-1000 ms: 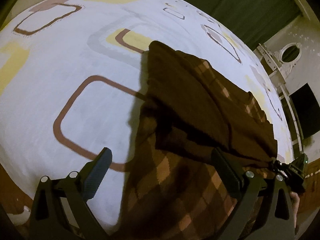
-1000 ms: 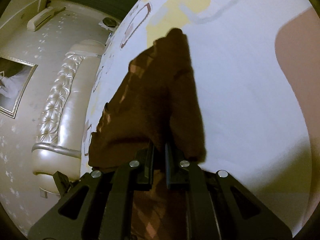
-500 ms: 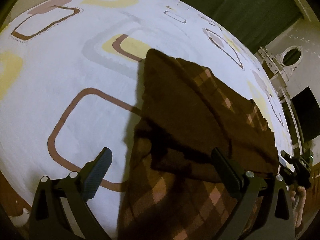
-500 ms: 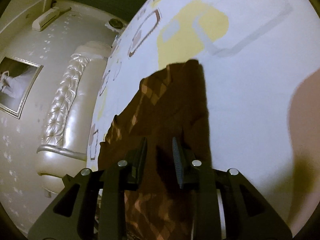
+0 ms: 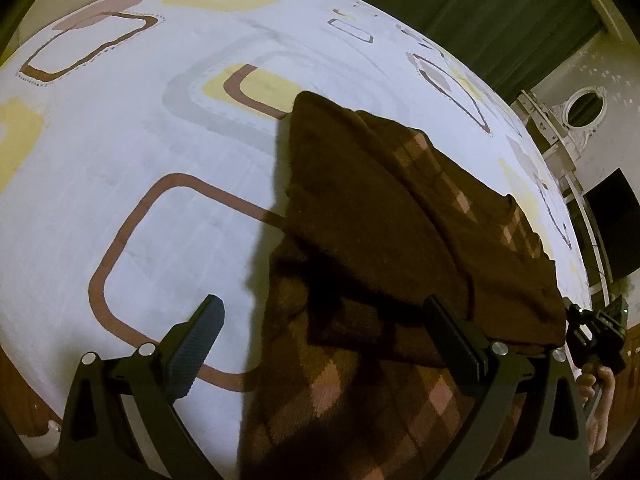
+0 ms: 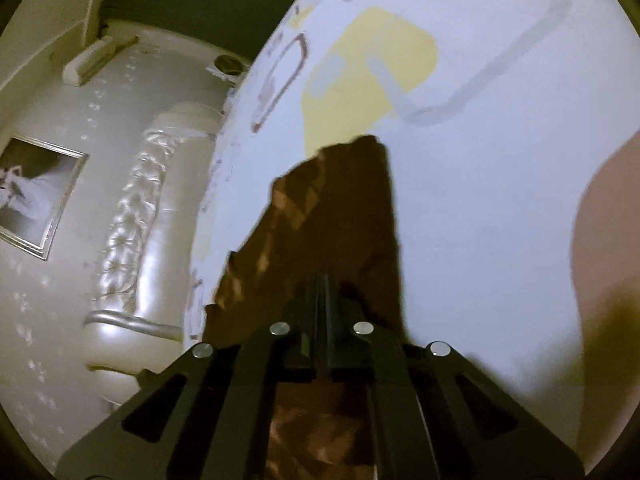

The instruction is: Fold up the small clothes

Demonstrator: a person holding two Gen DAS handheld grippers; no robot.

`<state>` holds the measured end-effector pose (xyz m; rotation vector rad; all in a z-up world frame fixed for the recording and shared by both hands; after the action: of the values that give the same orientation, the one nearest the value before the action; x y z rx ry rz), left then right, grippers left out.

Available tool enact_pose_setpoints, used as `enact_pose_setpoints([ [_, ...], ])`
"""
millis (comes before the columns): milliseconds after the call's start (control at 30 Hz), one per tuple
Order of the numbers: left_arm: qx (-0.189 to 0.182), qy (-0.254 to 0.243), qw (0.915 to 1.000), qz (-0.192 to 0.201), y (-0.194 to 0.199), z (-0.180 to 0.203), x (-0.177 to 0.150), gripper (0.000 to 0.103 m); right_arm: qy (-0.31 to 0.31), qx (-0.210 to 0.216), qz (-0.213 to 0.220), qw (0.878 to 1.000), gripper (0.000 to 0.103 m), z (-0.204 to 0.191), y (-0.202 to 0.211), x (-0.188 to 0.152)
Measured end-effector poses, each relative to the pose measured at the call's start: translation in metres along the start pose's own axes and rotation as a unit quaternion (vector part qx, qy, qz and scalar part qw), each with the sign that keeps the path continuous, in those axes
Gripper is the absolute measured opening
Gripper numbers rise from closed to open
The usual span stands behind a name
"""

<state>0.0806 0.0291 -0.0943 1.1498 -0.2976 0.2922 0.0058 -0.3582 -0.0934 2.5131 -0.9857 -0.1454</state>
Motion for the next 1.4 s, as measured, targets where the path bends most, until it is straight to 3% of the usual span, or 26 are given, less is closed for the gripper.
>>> enact_pose_setpoints([
  [100,-0.003,0.001,1.0000,0.000,0.001,0.000,0.000,0.099,-0.019,0.001,-0.001,1.000,0.025,0.008,0.001,-0.002],
  [300,0.003,-0.006,1.0000,0.001,-0.002,0.002,0.000,0.099,-0.020,0.008,-0.012,1.000,0.027,0.010,-0.006,-0.010],
  [433,0.006,-0.012,0.9999,0.002,-0.002,0.003,-0.001,0.099,-0.007,0.000,-0.003,1.000,0.037,0.003,-0.008,0.001],
  [600,0.007,-0.011,0.9999,0.002,-0.003,0.003,-0.001,0.099,0.008,-0.017,-0.013,1.000,0.038,0.002,-0.022,0.005],
  [667,0.007,-0.011,0.9999,0.002,-0.003,0.003,-0.002,0.099,0.017,-0.021,-0.021,0.999,0.037,-0.001,-0.026,0.005],
  [733,0.008,-0.012,0.9999,0.001,-0.003,0.003,-0.002,0.099,0.026,-0.029,-0.028,0.999,0.015,-0.003,-0.027,0.004],
  [800,0.009,-0.012,0.9999,0.002,-0.004,0.003,-0.002,0.099,0.031,-0.027,-0.038,0.998,0.006,-0.005,-0.029,0.002],
  [1000,0.008,-0.013,0.9999,0.002,-0.004,0.002,-0.002,0.099,0.044,-0.030,0.022,0.998,0.003,-0.009,0.000,0.012],
  [1133,0.009,-0.013,0.9999,0.004,-0.004,0.002,-0.003,0.099,0.032,-0.046,0.023,0.998,0.003,0.005,0.002,0.013],
  [1267,0.007,-0.014,0.9999,0.003,-0.004,0.002,-0.002,0.099,0.010,-0.034,0.024,0.999,0.009,0.010,0.006,0.004],
  [1333,0.006,-0.016,0.9999,0.003,-0.004,0.002,-0.002,0.099,0.013,-0.035,0.024,0.999,0.025,0.008,0.010,-0.003],
  [1400,0.005,-0.016,0.9998,0.003,-0.004,0.001,-0.001,0.099,0.011,-0.027,0.016,0.999,0.031,0.006,0.012,-0.014],
])
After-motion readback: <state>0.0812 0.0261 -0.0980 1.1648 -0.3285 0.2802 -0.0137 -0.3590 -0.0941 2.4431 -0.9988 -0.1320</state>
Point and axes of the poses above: each gripper's, at about its wrist camera, not at the fingertips, and y roughly against the way its jaws point, z to its right, x to its top, the point moved 6 cm from there along -y, roughly the way its jaws point, and after that the axes turned 4 degrees about -z, right-handed, at the moved point
